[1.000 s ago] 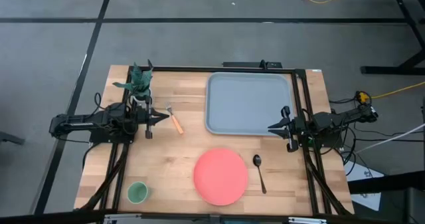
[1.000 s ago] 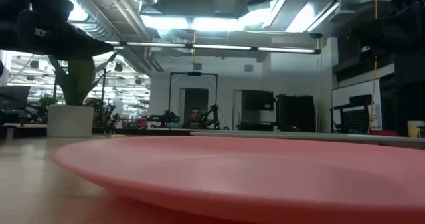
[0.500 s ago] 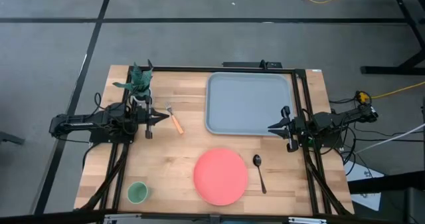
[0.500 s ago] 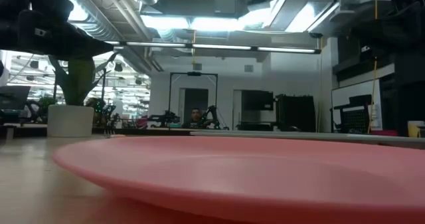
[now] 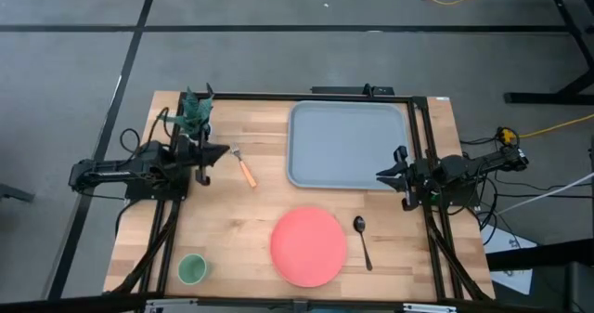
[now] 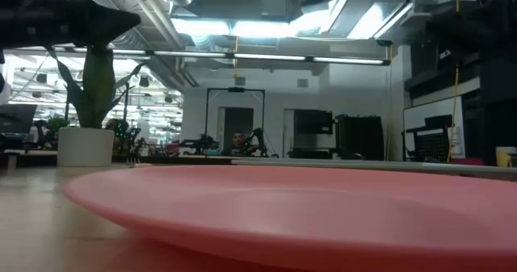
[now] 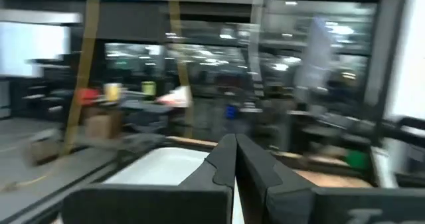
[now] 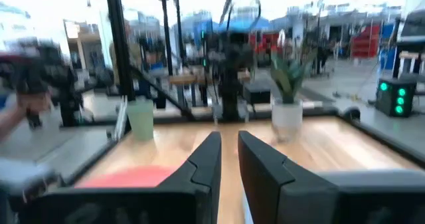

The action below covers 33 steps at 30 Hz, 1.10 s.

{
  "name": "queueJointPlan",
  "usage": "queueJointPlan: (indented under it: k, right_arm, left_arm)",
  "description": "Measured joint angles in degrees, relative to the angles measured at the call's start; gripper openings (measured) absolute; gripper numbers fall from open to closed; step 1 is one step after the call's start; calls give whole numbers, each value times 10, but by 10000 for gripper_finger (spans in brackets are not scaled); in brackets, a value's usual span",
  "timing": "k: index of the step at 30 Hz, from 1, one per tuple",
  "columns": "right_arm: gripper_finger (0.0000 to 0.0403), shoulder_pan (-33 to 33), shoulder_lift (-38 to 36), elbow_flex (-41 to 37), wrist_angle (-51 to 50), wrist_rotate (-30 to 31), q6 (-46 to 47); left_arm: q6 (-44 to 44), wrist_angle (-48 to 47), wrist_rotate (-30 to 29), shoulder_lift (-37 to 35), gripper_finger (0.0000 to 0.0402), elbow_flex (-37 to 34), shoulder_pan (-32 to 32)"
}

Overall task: Pick and place plate/cup/fork/spoon on tray
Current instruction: Put the green cup to the top left of the blue serving tray

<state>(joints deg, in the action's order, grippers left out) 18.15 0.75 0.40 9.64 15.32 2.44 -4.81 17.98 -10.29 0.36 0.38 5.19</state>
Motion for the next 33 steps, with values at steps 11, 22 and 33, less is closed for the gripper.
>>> queueJointPlan:
  k: [11,22,33]
  right_arm:
    - [57,0,0,0,86,2,-73]
    - [57,0,0,0,75,2,-76]
    - [57,0,0,0,42,28,-103]
  left_arm:
    - [-42,-60,-61,98,0,37,-12]
    - [-149,-401,10,259,0,296,-77]
    - [-197,-688,179,413,0,552,-194]
